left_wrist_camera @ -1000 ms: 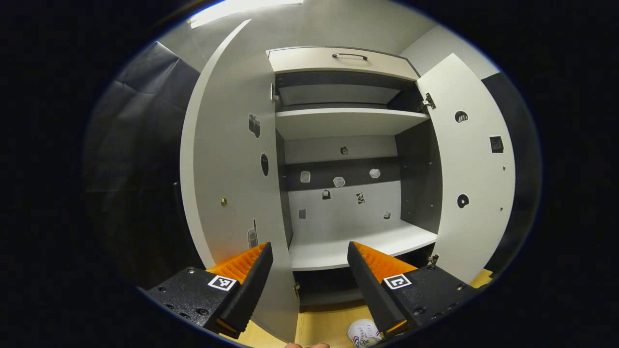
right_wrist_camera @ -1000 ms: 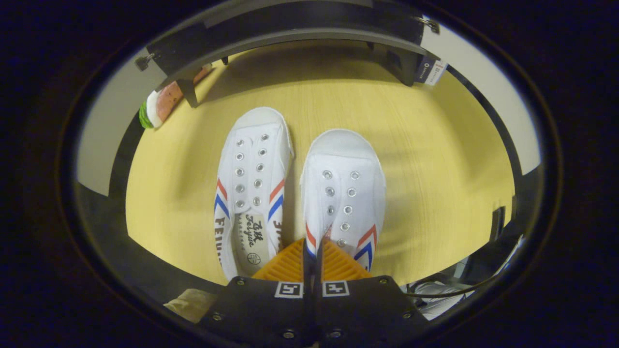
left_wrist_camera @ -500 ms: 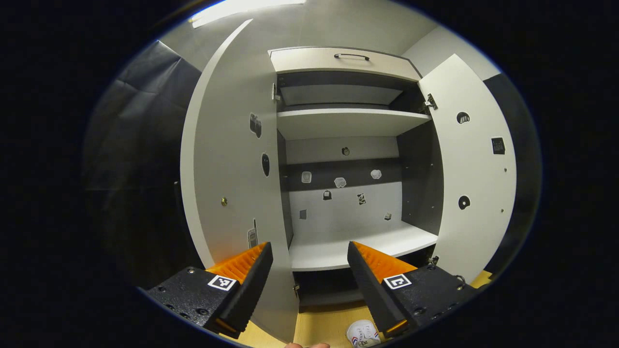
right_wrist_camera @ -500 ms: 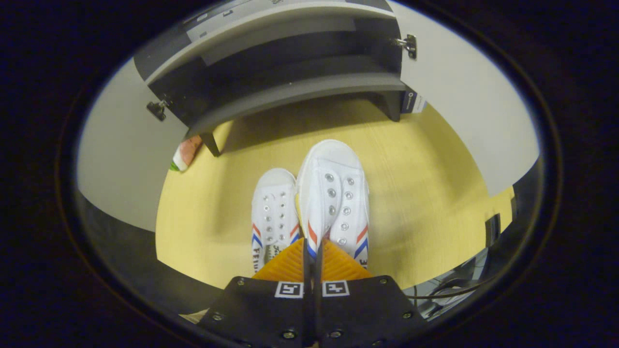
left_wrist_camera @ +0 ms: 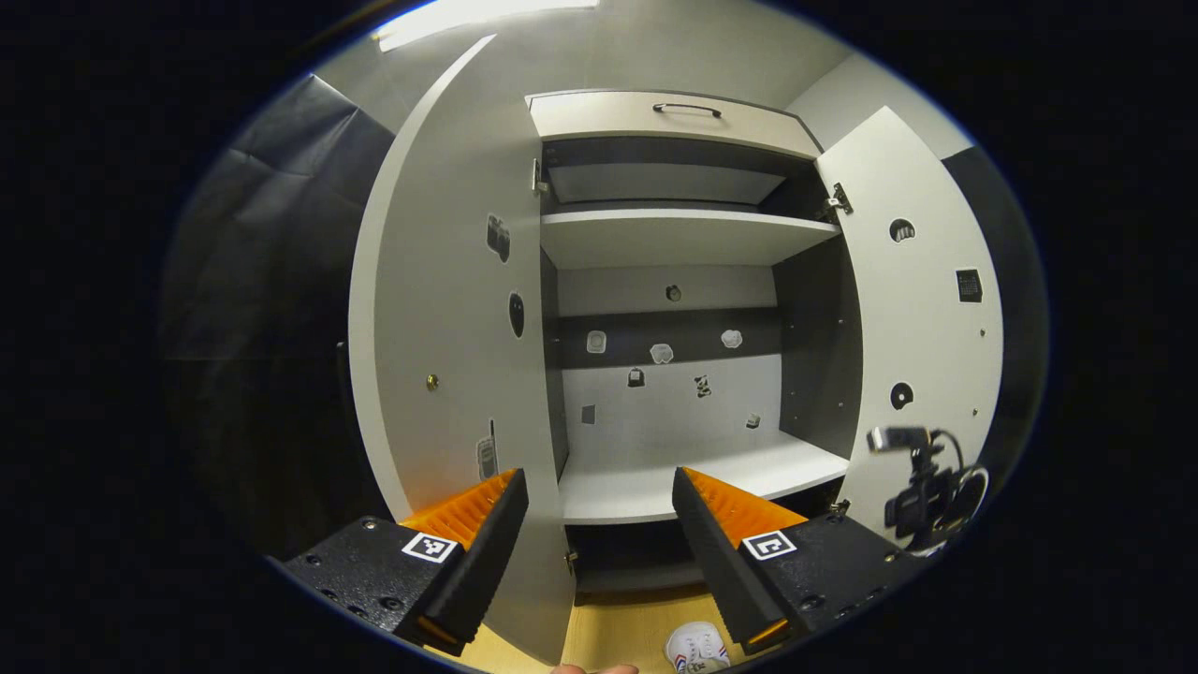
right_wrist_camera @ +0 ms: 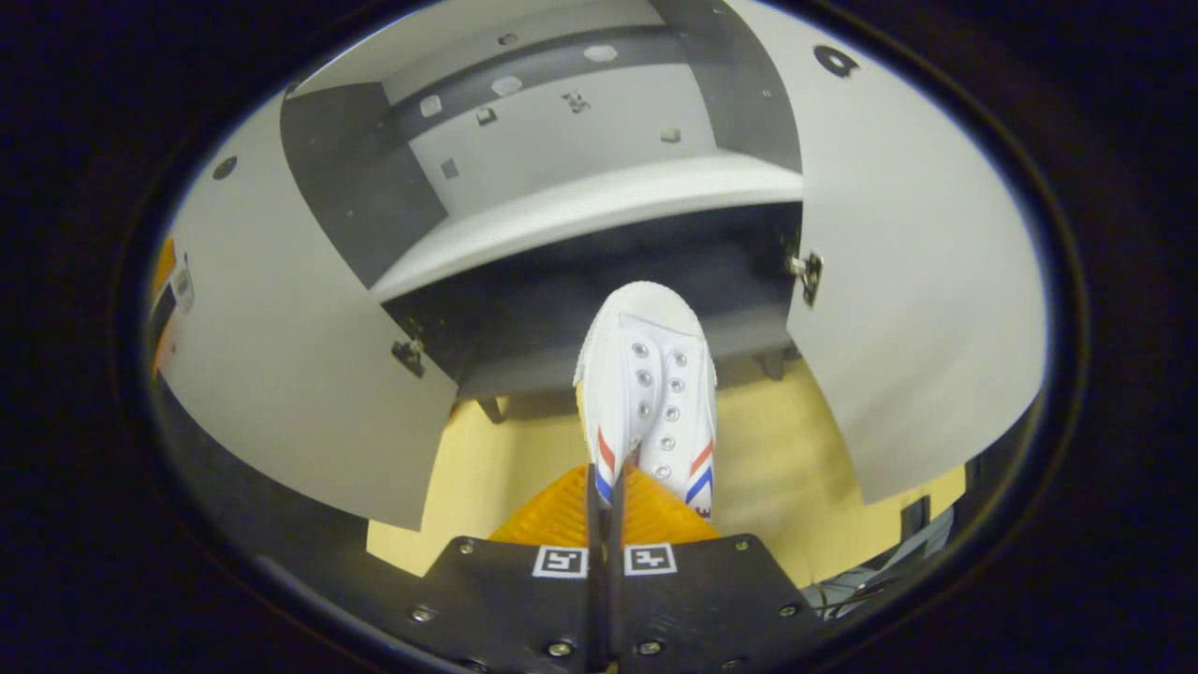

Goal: Grab one shoe with the right hand and put it into the shoe cabinet, grab the other shoe with the left hand and put it into the shoe cabinet; then close the right door with the right hand and the left door with the left hand.

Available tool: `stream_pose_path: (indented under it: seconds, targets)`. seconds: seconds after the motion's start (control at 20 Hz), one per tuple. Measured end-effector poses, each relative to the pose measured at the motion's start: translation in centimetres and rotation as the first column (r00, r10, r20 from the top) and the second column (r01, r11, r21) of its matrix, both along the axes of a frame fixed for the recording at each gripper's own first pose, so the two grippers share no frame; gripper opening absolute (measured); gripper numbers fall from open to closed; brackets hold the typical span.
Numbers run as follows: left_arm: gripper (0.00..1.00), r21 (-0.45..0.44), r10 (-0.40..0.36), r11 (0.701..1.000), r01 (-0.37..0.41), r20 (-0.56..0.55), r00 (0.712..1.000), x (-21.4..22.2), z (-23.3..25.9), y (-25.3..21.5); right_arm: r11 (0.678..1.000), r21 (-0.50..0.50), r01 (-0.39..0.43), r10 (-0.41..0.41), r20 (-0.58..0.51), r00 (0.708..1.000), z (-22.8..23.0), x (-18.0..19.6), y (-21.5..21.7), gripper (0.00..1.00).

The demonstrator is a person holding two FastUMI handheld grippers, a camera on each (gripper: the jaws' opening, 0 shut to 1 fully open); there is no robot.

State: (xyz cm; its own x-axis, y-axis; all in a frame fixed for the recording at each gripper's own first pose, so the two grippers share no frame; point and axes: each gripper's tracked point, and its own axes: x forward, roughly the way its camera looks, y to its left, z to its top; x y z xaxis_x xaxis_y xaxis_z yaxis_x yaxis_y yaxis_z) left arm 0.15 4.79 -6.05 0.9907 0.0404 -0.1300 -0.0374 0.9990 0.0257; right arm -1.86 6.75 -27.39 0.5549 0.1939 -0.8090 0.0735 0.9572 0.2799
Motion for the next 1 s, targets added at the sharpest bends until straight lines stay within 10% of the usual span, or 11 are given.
stream_pose_path:
  seconds: [0.5, 1.0]
  targets:
    - [0.95, -0.004, 0.026, 1.000, -0.026, 0.007, 1.000, -0.3, -0.2, -0.4, 0.996, -0.087, -0.012, 0.034, 0.259, 0.965, 9.0, 15.3, -2.5, 0.00]
    - [0.95, -0.015, 0.055, 0.998, -0.056, -0.022, 0.998, 0.4, -1.2, -0.8, 0.988, -0.155, 0.008, 0.031, 0.249, 0.968, 5.1, 26.8, -4.0, 0.00]
